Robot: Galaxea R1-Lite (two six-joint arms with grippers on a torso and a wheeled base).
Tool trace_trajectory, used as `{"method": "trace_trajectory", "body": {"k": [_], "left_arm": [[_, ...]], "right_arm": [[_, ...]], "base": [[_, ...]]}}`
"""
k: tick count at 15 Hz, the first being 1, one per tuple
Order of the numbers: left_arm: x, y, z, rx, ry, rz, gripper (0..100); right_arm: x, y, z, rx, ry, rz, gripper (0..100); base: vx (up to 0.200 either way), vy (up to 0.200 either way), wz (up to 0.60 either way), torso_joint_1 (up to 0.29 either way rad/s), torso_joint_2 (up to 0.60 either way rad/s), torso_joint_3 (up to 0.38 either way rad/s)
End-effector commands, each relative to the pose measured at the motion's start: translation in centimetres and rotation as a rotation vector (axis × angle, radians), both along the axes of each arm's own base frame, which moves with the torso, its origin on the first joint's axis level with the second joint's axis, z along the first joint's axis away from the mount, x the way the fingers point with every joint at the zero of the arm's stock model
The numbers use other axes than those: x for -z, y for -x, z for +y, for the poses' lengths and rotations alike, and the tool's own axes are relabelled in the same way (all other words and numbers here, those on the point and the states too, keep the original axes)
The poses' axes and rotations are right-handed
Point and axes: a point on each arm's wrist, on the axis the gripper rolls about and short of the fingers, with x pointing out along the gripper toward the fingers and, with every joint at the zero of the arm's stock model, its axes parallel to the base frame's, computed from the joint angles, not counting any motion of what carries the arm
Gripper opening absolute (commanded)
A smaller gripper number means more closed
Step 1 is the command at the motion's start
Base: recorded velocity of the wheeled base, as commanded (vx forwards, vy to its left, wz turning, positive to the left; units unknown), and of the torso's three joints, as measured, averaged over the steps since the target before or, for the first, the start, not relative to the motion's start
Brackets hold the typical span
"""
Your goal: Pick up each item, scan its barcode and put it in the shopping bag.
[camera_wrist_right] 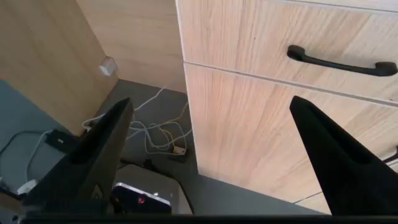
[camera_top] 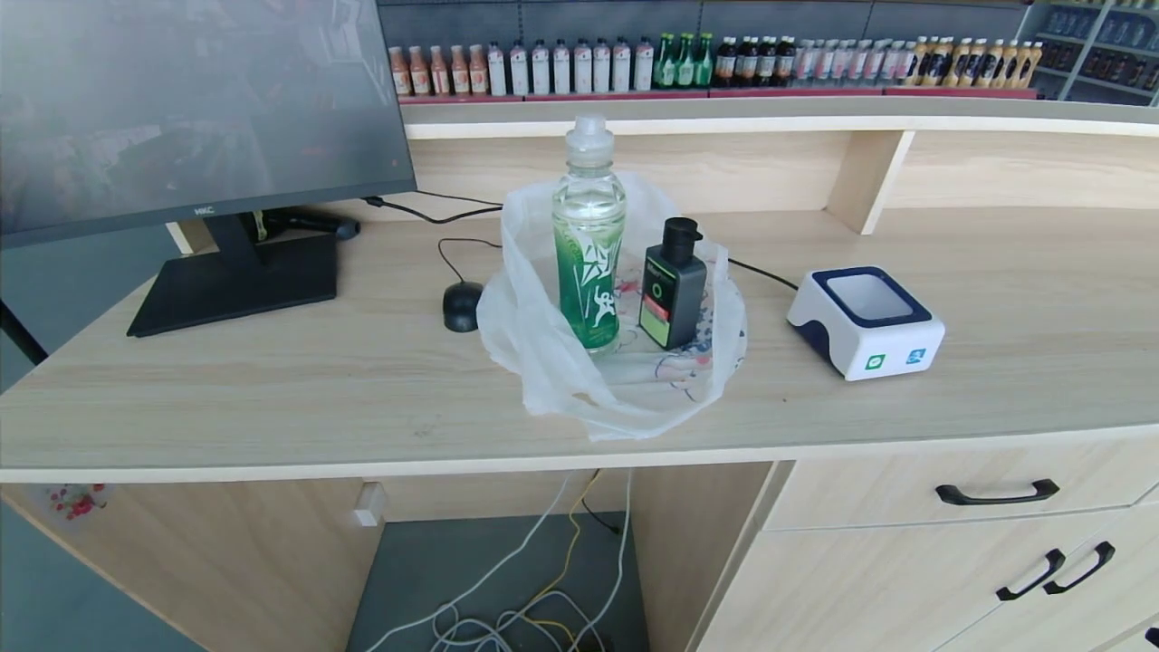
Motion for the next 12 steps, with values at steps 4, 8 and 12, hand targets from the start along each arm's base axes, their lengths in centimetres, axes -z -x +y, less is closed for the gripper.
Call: {"method": "trace_trajectory", "body": {"k": [4,8,12], "left_arm": [[0.0,0.0,0.0,0.0,0.005,-0.001,100],[0.0,0.0,0.0,0.0,0.005,-0.001,100],[0.0,0.0,0.0,0.002,-0.001,-0.001,100]], "right_arm": [[1.9,2.1,-0.9,0.008,0.015,-0.072,100],[1.8,1.7,-0.9,0.231,0.036,-0.025,100],[2.0,2.7,-0.6,0.544,-0.024,-0.118,100]], "base": [[0.0,0.0,0.0,0.0,0.0,0.0],[0.0,0.0,0.0,0.0,0.0,0.0],[0.0,0.0,0.0,0.0,0.0,0.0]]}}
